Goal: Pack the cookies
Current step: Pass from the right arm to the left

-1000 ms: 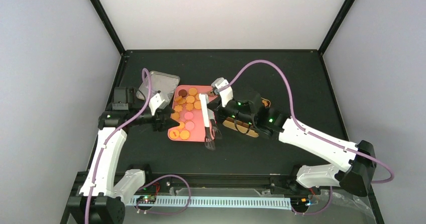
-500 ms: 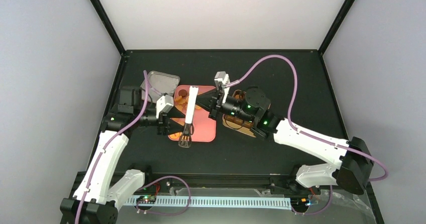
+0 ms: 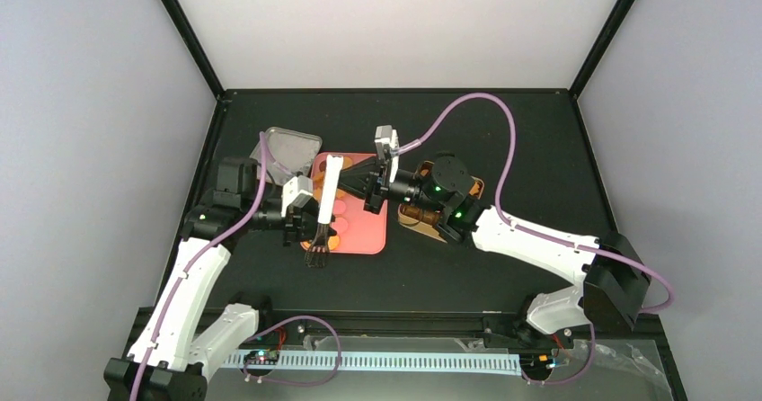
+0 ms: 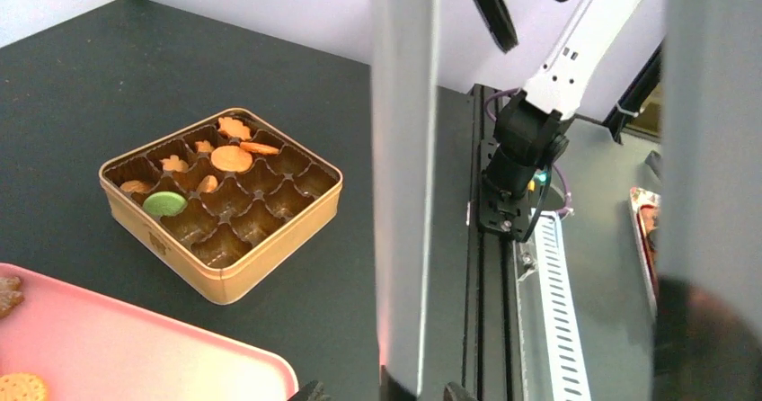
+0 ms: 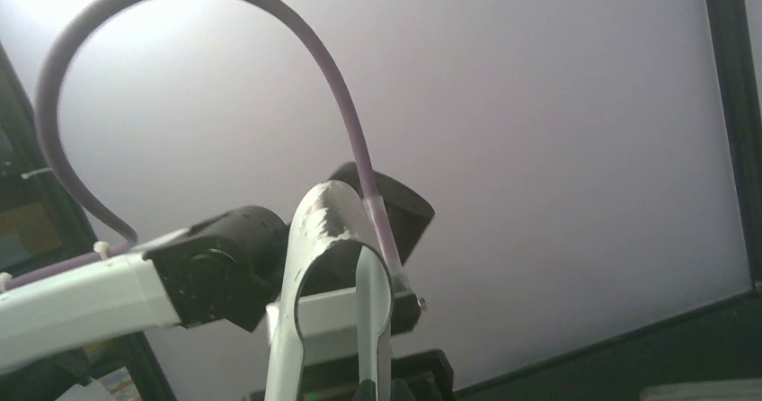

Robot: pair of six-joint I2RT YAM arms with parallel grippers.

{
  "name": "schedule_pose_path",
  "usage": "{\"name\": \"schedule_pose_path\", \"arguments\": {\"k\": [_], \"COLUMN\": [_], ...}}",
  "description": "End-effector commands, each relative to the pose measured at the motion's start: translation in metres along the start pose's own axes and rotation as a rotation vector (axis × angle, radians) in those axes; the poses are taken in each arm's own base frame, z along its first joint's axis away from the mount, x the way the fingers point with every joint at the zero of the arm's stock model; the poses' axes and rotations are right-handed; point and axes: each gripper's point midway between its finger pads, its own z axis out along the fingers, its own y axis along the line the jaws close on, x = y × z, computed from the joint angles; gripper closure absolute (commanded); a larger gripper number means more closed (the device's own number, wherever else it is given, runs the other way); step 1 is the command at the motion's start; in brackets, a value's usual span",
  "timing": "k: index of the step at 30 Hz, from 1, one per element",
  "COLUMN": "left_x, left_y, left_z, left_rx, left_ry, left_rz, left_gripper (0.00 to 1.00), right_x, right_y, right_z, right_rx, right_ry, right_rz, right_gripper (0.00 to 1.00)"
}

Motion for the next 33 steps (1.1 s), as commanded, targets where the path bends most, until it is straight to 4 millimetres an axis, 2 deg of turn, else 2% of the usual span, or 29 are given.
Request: {"name": "schedule_pose_path", "arguments": {"k": [1,3,7,9,12,17,20,24,27,30,33], "left_x": [0.002,0.002,-0.003,-0.006,-0.012,-0.016,-0.020,-0.025,-0.027,-0.027,-0.028], "left_y": [0.001,0.004,0.012,0.018,0.026,0.041,0.044,0.050,0.050,0.052,0.051], "left_z": [0.001,0.001,-0.001,-0.002,-0.005,-0.010,-0.012,-0.013,-0.011,-0.010,-0.011], "left_rx": [-0.010,-0.020,-0.074,-0.116,-0.170,-0.263,-0.290,-0.311,-0.291,-0.289,-0.290], "left_ry": [0.005,0.009,0.010,0.006,0.001,0.013,0.012,-0.001,-0.015,-0.022,-0.024], "left_rz": [0.025,0.029,0.053,0.064,0.076,0.057,0.048,0.005,-0.026,-0.037,-0.038], "left_gripper": [0.69,0.74,0.92,0.98,0.98,0.98,0.98,0.98,0.99,0.98,0.98], "right_x": [-0.042,-0.041,-0.038,-0.036,-0.034,-0.024,-0.014,0.000,-0.001,-0.001,0.004], "right_y": [0.024,0.026,0.025,0.023,0.015,-0.022,-0.040,-0.033,-0.013,0.009,0.018], "right_z": [-0.004,-0.005,-0.007,-0.006,-0.002,-0.005,-0.018,-0.033,-0.037,-0.032,-0.022], "right_rx": [-0.086,-0.091,-0.081,-0.067,-0.034,0.071,0.111,0.073,-0.035,-0.177,-0.246], "right_ry": [-0.132,-0.129,-0.112,-0.094,-0.050,0.031,0.068,0.073,0.060,0.089,0.112], "right_rz": [-0.061,-0.062,-0.058,-0.045,-0.016,0.119,0.201,0.225,0.232,0.271,0.299], "right_gripper": [0.99,0.99,0.99,0.94,0.76,0.31,0.20,0.16,0.15,0.21,0.25]}}
